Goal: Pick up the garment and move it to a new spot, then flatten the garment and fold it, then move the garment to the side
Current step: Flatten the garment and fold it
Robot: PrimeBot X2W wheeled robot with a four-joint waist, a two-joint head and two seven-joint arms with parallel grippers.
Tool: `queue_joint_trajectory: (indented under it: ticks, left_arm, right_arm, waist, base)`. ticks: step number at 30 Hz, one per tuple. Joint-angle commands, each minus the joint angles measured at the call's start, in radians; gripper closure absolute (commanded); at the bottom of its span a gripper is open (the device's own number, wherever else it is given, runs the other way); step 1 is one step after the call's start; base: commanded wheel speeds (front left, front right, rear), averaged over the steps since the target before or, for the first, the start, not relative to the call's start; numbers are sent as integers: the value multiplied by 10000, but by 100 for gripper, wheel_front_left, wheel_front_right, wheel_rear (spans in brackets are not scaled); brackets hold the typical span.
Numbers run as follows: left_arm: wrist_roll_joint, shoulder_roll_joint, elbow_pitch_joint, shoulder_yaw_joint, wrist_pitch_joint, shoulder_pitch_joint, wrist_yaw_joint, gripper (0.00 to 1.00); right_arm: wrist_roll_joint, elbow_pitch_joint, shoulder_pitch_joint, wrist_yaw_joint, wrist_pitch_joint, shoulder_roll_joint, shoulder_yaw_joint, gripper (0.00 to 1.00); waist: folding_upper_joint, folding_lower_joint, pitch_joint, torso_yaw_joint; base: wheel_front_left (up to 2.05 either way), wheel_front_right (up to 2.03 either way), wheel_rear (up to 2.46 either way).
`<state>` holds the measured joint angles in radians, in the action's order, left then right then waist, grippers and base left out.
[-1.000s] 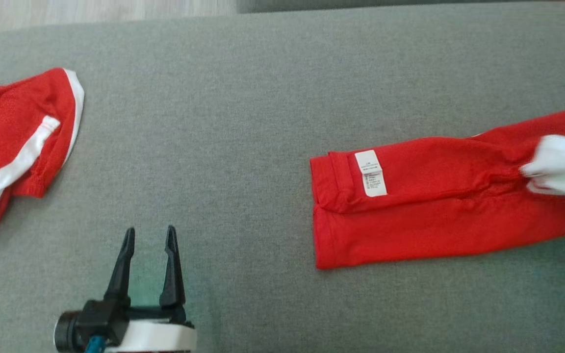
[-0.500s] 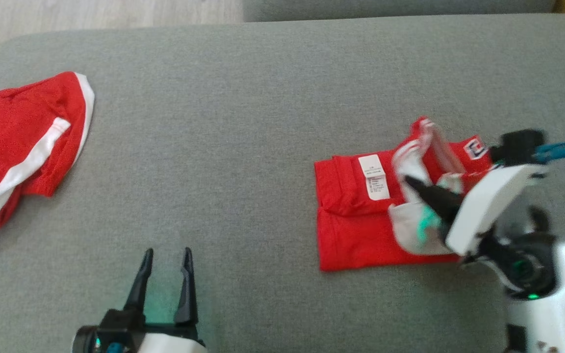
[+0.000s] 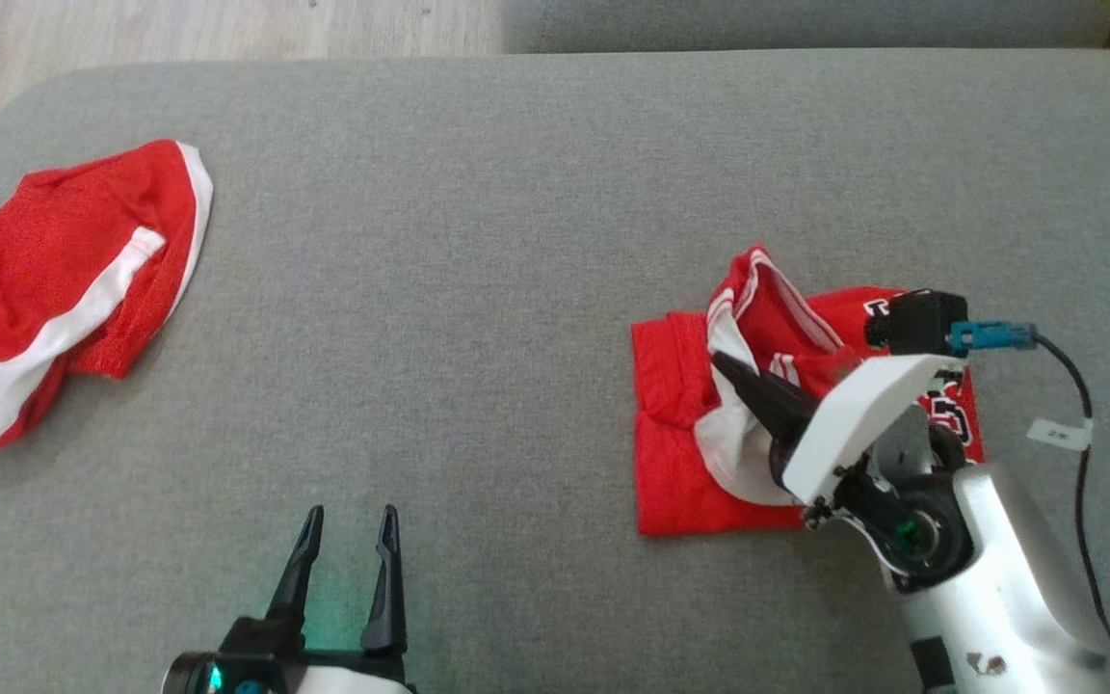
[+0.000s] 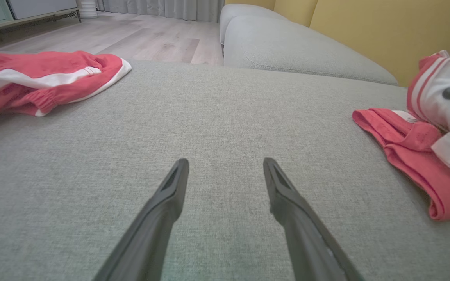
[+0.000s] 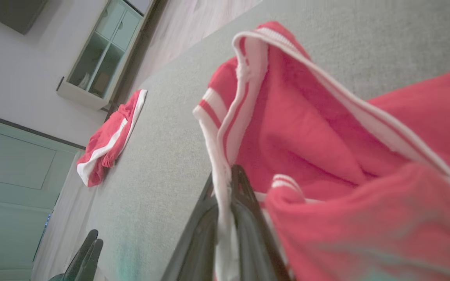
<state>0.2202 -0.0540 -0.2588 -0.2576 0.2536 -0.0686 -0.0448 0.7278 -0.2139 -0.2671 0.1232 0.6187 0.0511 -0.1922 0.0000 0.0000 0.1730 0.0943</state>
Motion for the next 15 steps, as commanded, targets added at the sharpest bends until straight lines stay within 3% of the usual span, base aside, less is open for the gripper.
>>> queue_joint_trajectory:
  ticks: [1,8,9,10,11,15]
  left_arm:
    - [-60,36,194,277,82,58,-60,0]
    - [-99,37,112,250,82,6,-32,0]
    - [-86,37,102,243,82,4,-41,0]
    - [-84,37,93,238,82,7,-40,0]
    - [-88,37,81,238,82,10,-39,0]
    - [-126,37,65,286,82,-36,-33,0]
  right_arm:
    - [120,271,-509,75,-263,-8,-318,100]
    - [85,-92,-778,75,-950,-8,-1073,100]
    - [-57,-83,-788,75,-1018,-8,-1233,73]
    - [-118,-74,-768,75,-1106,-8,-1344,9]
    - [-104,-88,-723,75,-1196,-8,-1391,0]
    - [479,485,-531,75,-2068,-8,-1691,0]
  waist:
    - [0,0,-23,-28]
    - [0,0,-111,-265]
    - [0,0,-117,-301]
    - [0,0,-130,-339]
    - [0,0,-146,-372]
    - [0,0,-244,-530]
  base:
    - [0,0,0]
    - [0,0,0]
    - [0,0,0]
    - [0,0,0]
    - [0,0,0]
    - [0,0,0]
